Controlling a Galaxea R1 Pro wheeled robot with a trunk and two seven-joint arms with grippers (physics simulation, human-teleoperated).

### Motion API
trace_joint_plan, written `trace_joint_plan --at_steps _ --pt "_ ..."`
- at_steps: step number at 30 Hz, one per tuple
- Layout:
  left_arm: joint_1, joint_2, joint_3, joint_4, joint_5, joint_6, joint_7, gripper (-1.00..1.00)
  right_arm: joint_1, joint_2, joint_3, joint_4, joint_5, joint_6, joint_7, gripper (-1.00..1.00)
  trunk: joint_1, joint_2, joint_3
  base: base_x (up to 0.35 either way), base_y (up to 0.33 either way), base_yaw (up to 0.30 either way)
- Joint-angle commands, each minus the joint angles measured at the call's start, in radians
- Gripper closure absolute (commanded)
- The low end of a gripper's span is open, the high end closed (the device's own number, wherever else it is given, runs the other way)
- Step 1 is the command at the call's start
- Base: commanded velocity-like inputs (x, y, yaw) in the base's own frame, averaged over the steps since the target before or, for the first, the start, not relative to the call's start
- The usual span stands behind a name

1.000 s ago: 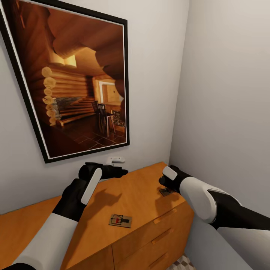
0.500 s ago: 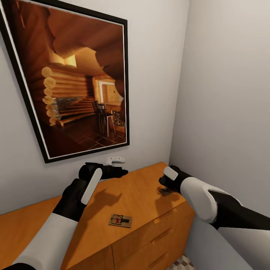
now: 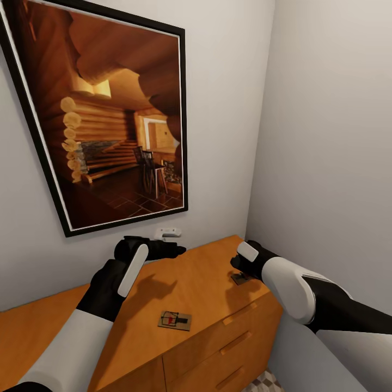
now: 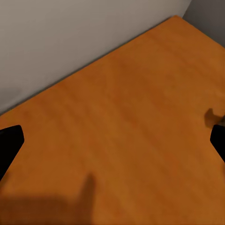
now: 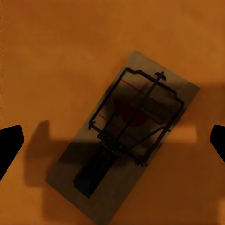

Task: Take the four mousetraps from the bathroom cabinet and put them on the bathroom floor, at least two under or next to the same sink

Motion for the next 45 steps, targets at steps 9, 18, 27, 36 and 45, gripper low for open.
trace_joint_plan --at_steps 9,18,27,36,45 --pt "-0.001 -0.001 0.000 -0.001 0.007 0.005 0.007 -1.00 -0.001 0.000 -0.007 0.000 0.006 0.004 -0.004 -1.00 0.000 -0.001 -0.001 0.000 0.000 0.000" --pt "-0.001 -0.001 0.000 -0.001 0.031 0.005 0.008 -1.00 -0.001 -0.001 -0.007 -0.001 0.006 0.004 -0.004 -1.00 0.000 -0.001 -0.001 0.000 0.000 0.000" --pt "-0.001 0.000 0.000 -0.001 0.053 0.005 0.008 -1.00 -0.001 -0.001 -0.007 -0.001 0.006 0.005 -0.004 -1.00 0.000 -0.001 -0.001 0.000 0.000 0.000" --pt "-0.001 0.000 0.000 -0.001 0.057 0.005 0.007 -1.00 -0.001 -0.001 -0.007 -0.001 0.006 0.007 -0.004 -1.00 0.000 -0.001 -0.001 0.000 0.000 0.000" --pt "-0.001 0.001 0.000 -0.001 0.060 0.005 0.007 -1.00 -0.001 -0.001 -0.007 -0.001 0.006 0.009 -0.004 -1.00 0.000 -0.001 -0.001 0.000 0.000 0.000"
